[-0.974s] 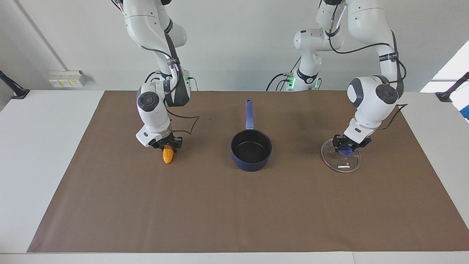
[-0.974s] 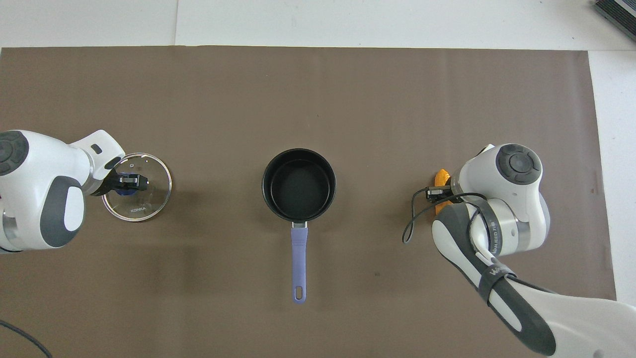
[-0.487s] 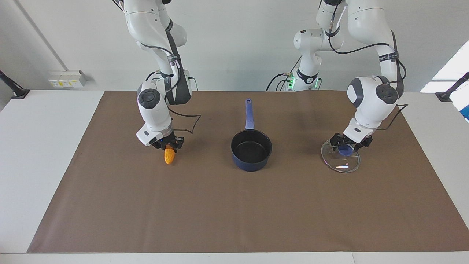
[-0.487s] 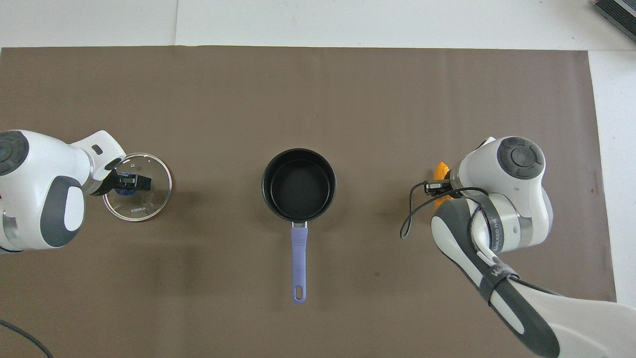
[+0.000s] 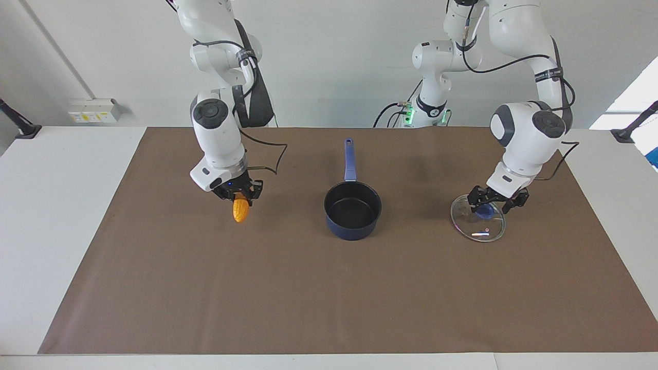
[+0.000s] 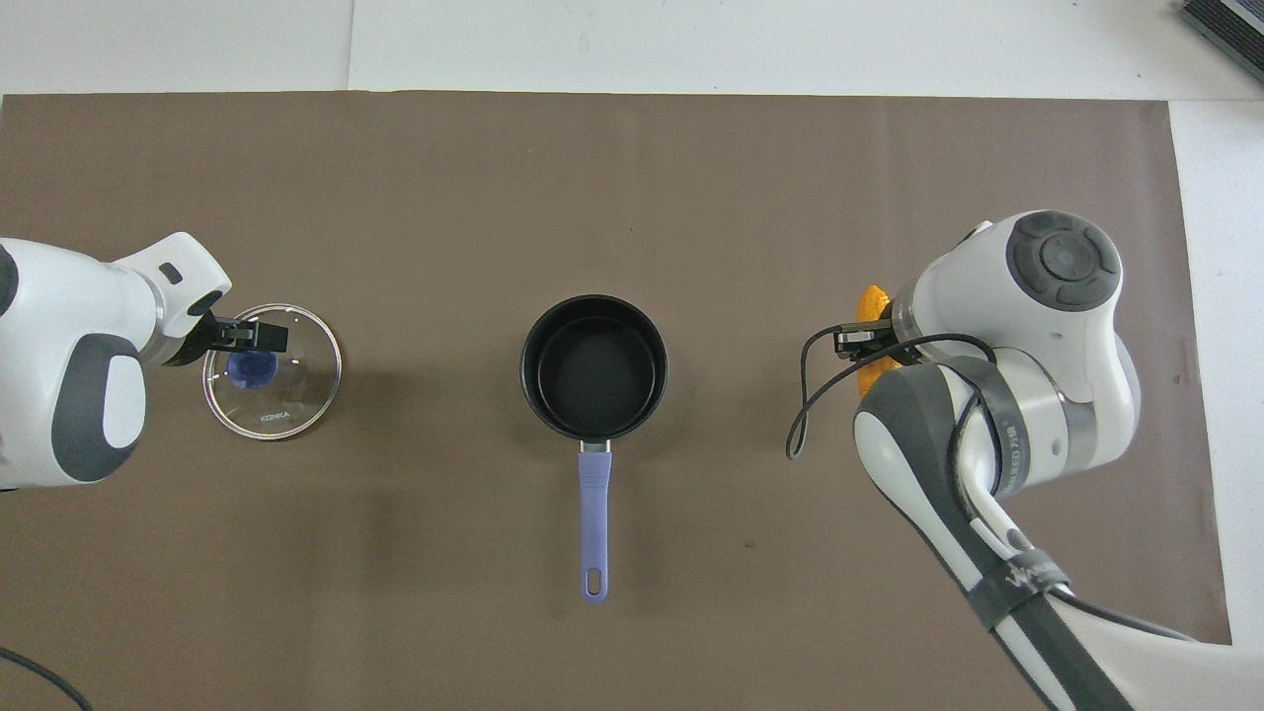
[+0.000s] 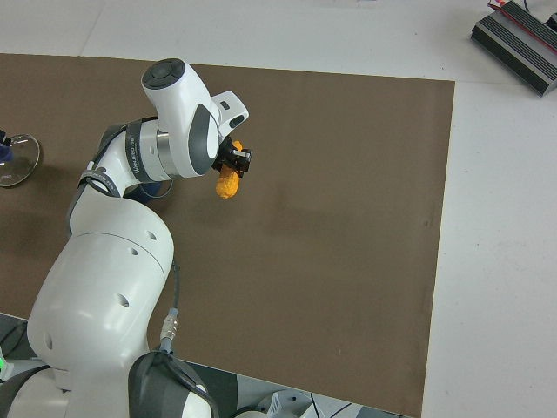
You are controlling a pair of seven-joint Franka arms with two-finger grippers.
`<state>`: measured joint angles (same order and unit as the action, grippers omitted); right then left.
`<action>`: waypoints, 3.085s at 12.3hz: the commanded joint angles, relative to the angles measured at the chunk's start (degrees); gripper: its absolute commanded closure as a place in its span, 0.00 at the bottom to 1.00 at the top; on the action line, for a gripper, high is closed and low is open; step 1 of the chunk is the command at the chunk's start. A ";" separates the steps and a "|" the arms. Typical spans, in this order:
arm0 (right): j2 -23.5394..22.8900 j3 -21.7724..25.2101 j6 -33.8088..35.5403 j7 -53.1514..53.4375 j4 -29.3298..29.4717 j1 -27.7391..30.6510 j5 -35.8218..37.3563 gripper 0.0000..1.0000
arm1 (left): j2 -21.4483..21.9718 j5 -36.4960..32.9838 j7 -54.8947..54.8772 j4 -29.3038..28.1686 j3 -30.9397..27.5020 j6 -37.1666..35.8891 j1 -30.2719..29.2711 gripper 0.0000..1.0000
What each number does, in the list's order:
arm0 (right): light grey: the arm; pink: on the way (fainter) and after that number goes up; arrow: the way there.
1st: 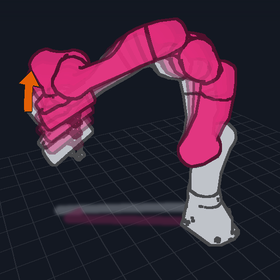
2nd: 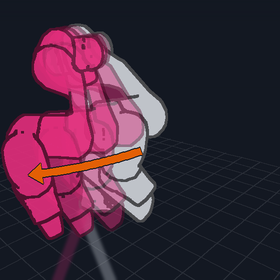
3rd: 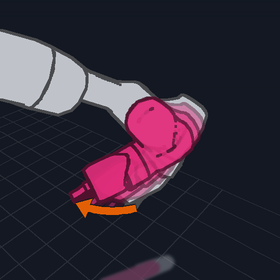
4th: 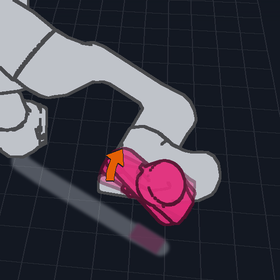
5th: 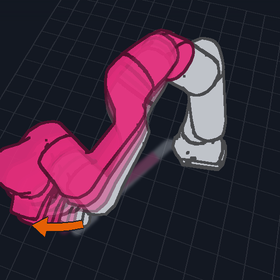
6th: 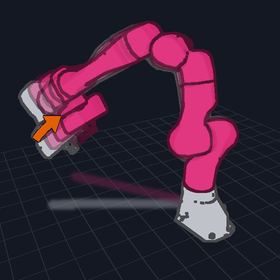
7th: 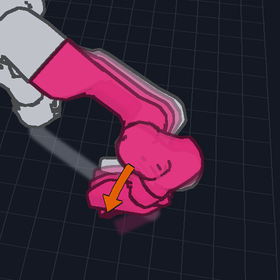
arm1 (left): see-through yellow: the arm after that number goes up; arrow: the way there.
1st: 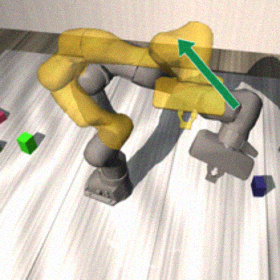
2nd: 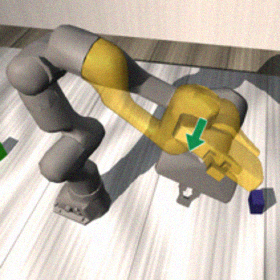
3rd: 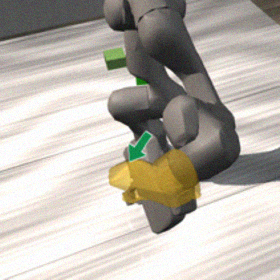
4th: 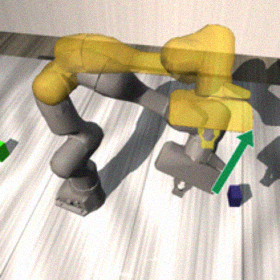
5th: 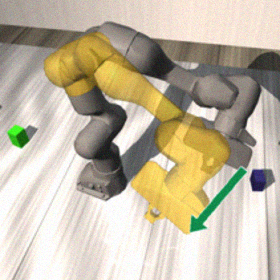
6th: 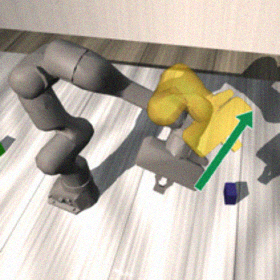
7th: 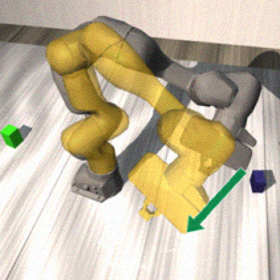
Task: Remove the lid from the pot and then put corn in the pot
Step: 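Carry the corn toward the pot while the left gripper withdraws, then lower the corn into the pot and open the right gripper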
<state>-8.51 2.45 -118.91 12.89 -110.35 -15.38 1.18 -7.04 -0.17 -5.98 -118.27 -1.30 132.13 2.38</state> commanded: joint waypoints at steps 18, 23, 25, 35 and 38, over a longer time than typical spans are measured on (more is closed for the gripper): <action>-14.69 -1.31 -0.98 28.15 20.97 -20.48 -6.37 1.00 | 11.26 -1.15 -1.49 31.77 0.95 -46.95 -0.19 0.00; -19.08 -1.31 -6.24 28.07 20.53 -20.56 -6.54 1.00 | 10.20 -0.79 -1.49 35.03 1.21 -48.99 -0.27 0.00; -20.23 -1.31 -8.27 28.06 20.27 -21.26 -6.72 1.00 | 10.20 -0.71 -1.49 35.03 1.21 -48.99 -0.19 0.00; -20.67 -1.39 -10.38 27.27 15.96 -21.62 -6.90 1.00 | 11.34 -0.27 -1.31 34.68 1.12 -48.02 -0.27 0.00; -20.67 -1.39 -10.47 27.36 15.96 -21.97 -6.90 1.00 | 11.26 -0.35 -1.31 34.68 1.03 -48.20 -0.27 0.00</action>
<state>-29.33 1.41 -127.43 40.63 -93.41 -37.52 -4.21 4.30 -0.49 -6.74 -84.44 -0.34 84.80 2.41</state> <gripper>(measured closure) 0.595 0.000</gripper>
